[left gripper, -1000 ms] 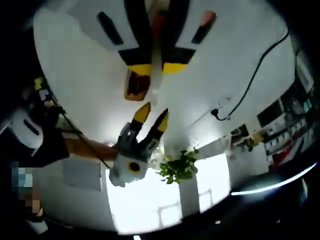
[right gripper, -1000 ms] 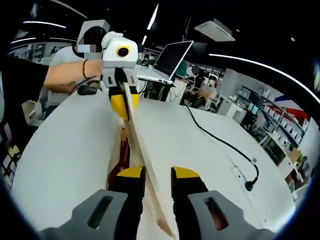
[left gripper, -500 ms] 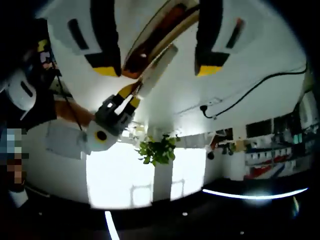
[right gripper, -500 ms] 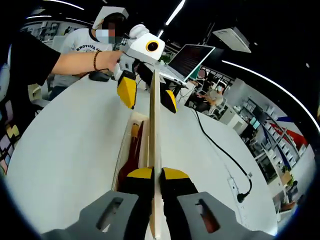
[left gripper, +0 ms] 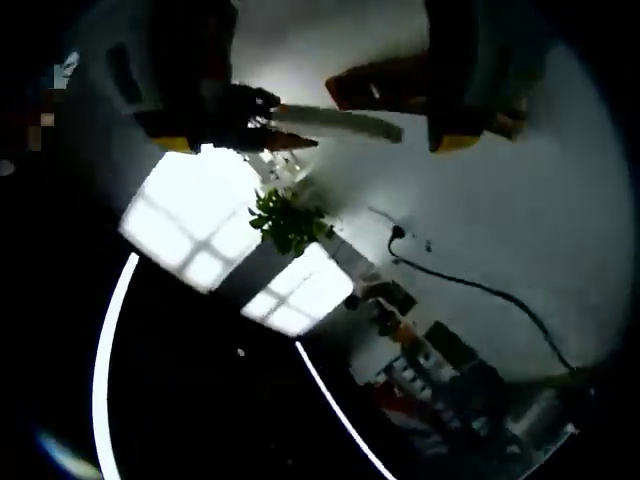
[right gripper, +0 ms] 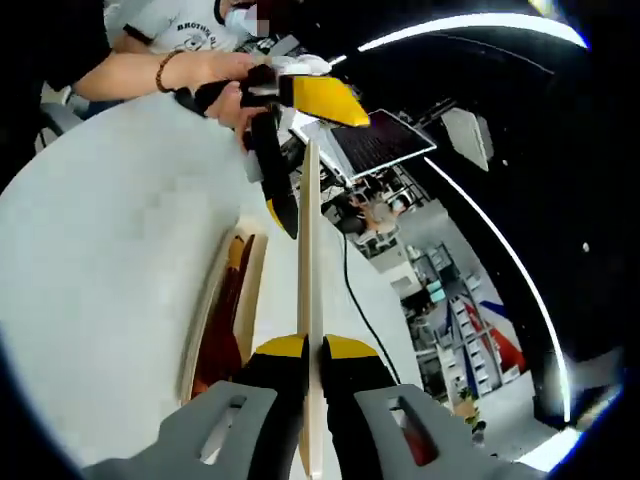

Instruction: Arrange the utensils inside the cutlery case until each visible utensil rests in its matching compartment.

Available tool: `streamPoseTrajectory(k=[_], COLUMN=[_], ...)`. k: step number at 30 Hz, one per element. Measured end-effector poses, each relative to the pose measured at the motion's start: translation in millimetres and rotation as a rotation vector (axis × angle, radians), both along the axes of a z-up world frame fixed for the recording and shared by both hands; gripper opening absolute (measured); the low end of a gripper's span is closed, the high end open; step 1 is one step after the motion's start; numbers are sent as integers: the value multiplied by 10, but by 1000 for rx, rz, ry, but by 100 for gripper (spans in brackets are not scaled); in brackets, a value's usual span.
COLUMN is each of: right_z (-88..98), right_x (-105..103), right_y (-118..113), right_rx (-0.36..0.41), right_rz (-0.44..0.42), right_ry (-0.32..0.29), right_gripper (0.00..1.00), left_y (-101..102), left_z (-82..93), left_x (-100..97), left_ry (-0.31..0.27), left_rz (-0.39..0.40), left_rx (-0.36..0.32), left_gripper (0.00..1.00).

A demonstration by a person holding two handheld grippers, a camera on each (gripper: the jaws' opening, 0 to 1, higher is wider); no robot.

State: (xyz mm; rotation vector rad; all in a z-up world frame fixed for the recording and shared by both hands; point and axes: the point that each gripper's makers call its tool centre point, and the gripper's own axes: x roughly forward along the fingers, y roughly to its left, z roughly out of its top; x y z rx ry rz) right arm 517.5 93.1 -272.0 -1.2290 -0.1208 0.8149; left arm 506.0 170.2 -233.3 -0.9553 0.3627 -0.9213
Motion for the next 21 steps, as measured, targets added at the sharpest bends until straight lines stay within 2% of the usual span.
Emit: streamPoseTrajectory(k=[1, 3, 5, 8, 9, 11, 15, 16, 17, 18, 19, 21], right_z=[-4, -21, -9, 32, 49, 70, 9, 10, 29, 60, 35, 44], right_x=[-13, -32, -57, -80, -97, -124, -151, -156, -152, -173, -191, -208], right_y=[-6, 16, 13, 11, 2, -6, 12, 15, -5, 29, 33, 30], right_rx=[-17, -18, -21, -29, -39, -79, -97, -105, -154, -183, -177, -167], right_rz=[-16, -17, -27, -50, -65, -85, -93, -92, -100, -77, -84, -94], right_ry=[-29, -33, -64, -121, -146, -212, -237, -256, -315, -367, -359, -325], right_gripper=[3, 3, 3, 3, 3, 3, 3, 5, 12, 13, 13, 13], left_y=[19, 54, 64, 51, 41, 37, 36, 51, 55, 53, 55, 130], left_z=[47, 37, -68, -220, -256, -236, -294, -290, -297, -302, -264, -293], left_x=[-19, -14, 1, 3, -10, -21, -49, -54, -87, -110, -115, -20], left_ry=[27, 53, 79, 136, 155, 201, 222, 226, 230, 223, 225, 260], left_rz=[12, 21, 15, -1, -15, -25, -23, -12, -17, -17, -20, -30], left_rx=[-79, -128, -118, -117, -133, -205, -213, -221, -219, -219, -255, -262], left_gripper=[94, 86, 74, 45, 39, 37, 31, 22, 9, 7, 6, 6])
